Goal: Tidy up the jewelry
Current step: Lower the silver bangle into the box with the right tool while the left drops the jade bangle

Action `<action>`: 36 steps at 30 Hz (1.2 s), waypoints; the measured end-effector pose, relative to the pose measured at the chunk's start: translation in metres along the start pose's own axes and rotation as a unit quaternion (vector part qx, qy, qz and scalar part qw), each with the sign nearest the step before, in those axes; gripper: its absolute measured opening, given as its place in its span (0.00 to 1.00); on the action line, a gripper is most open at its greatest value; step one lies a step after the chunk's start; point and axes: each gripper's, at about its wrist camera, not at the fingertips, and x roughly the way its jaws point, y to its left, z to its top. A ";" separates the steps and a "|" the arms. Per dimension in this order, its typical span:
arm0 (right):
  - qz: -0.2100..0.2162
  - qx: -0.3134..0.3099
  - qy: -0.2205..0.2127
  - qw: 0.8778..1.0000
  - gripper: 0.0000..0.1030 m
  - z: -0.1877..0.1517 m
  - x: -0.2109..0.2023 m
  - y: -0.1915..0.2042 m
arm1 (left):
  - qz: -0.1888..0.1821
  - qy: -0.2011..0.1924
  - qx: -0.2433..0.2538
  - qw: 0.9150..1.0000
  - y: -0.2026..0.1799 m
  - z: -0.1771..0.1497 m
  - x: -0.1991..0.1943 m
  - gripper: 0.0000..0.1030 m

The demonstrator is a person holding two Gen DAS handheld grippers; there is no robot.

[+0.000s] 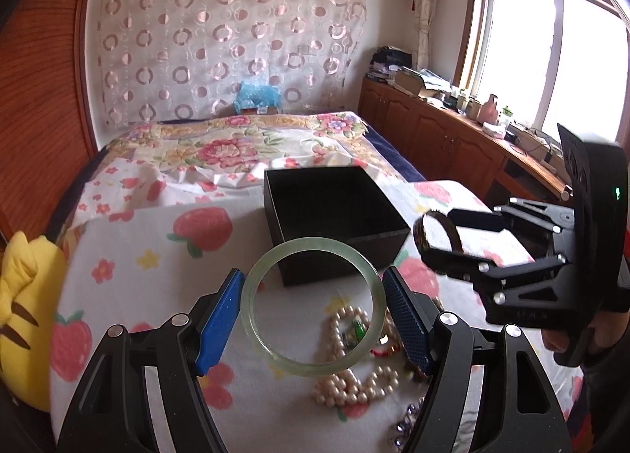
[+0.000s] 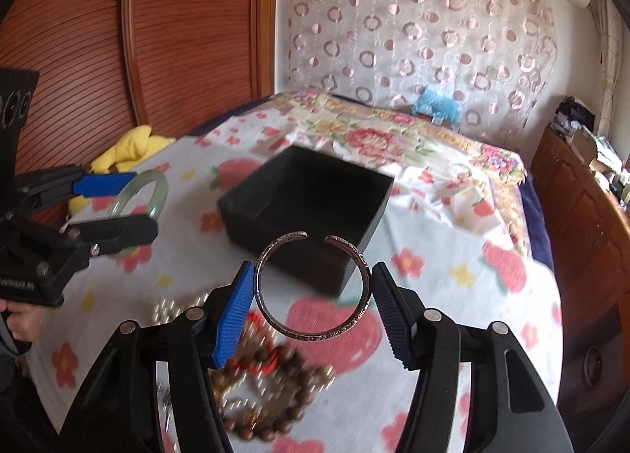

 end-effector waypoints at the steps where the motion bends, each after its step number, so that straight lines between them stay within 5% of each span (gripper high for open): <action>1: -0.001 0.002 -0.003 1.000 0.61 0.005 0.002 -0.003 | 0.001 0.000 0.001 1.000 0.001 0.004 0.001 0.67; 14: 0.004 0.014 -0.009 1.000 0.61 0.044 0.044 -0.027 | 0.028 -0.025 0.024 0.999 0.013 0.054 0.012 0.67; 20: 0.051 0.036 0.007 0.998 0.62 0.053 0.058 -0.040 | 0.038 -0.023 0.029 0.999 0.016 0.068 0.023 0.67; 23: 0.070 0.049 0.007 0.996 0.72 0.053 0.058 -0.044 | 0.045 -0.019 0.031 0.998 0.016 0.070 0.031 0.67; 36: 0.027 0.068 0.000 0.997 0.72 0.027 0.033 -0.064 | 0.043 0.014 0.047 0.998 -0.005 0.064 0.079 0.67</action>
